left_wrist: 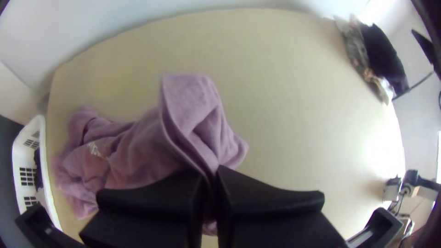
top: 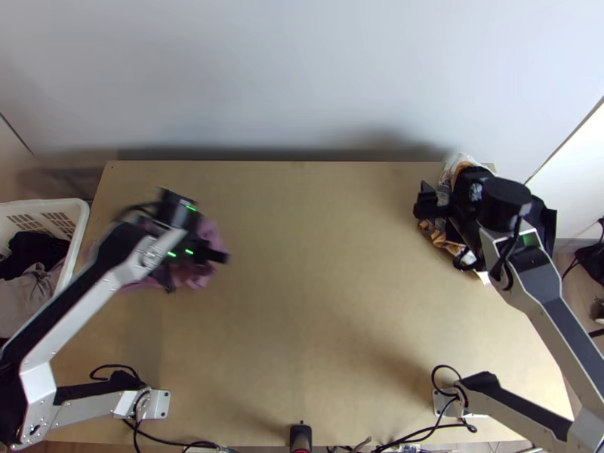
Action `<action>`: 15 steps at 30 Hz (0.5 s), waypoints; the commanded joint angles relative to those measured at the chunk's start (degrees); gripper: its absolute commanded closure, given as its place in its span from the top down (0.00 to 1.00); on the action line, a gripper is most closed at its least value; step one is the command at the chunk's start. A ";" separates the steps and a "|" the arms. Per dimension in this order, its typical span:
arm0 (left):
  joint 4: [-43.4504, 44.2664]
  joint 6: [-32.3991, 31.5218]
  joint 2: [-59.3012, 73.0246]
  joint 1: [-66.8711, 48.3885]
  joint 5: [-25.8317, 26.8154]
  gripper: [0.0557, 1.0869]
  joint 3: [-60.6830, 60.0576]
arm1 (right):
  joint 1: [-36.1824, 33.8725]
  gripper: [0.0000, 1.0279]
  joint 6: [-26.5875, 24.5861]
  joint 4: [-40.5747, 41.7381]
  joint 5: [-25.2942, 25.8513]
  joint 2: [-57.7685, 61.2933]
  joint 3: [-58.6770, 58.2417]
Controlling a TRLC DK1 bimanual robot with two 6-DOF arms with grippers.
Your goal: Fold the t-shirt
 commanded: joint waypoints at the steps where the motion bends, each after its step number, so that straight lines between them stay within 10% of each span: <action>1: 3.28 -1.30 6.09 -17.67 -3.68 0.03 -1.05 | -2.49 0.95 -0.27 0.85 0.05 -5.51 -6.40; 15: 9.43 -0.59 24.11 -27.96 -4.47 0.03 13.45 | -7.15 0.95 -0.18 1.73 -0.04 -9.91 -10.89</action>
